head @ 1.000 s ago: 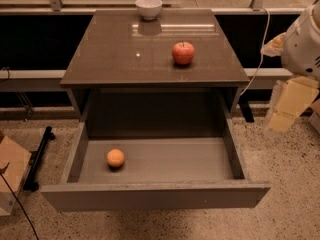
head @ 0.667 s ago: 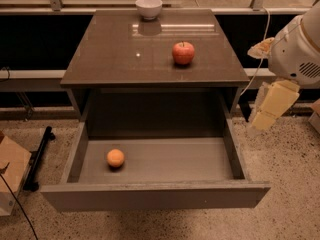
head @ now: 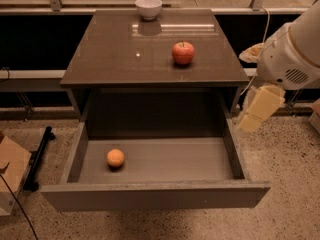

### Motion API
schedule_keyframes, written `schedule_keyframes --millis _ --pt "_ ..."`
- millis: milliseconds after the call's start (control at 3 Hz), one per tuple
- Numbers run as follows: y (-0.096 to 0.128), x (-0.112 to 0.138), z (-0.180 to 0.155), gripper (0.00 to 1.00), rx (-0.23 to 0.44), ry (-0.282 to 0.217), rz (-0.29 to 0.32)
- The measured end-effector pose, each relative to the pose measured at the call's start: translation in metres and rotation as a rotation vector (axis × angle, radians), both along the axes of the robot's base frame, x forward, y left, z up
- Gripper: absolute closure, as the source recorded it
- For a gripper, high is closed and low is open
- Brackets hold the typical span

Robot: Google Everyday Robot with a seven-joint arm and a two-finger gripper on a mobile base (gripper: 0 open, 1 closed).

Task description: Pick orange from top drawer and place on counter

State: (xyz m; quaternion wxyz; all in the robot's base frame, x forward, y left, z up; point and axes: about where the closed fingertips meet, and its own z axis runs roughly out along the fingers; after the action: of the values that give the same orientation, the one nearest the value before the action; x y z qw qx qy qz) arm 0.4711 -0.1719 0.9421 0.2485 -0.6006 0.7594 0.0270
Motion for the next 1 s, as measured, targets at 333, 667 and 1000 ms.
schedule_keyframes --millis 333,667,1000 --pt "0.035 0.014 -0.015 0.0 0.081 -0.013 0.006" --pt "0.069 0.03 -0.035 0.0 0.171 -0.029 0.012" --pt "0.099 0.048 -0.063 0.0 0.269 -0.03 0.02"
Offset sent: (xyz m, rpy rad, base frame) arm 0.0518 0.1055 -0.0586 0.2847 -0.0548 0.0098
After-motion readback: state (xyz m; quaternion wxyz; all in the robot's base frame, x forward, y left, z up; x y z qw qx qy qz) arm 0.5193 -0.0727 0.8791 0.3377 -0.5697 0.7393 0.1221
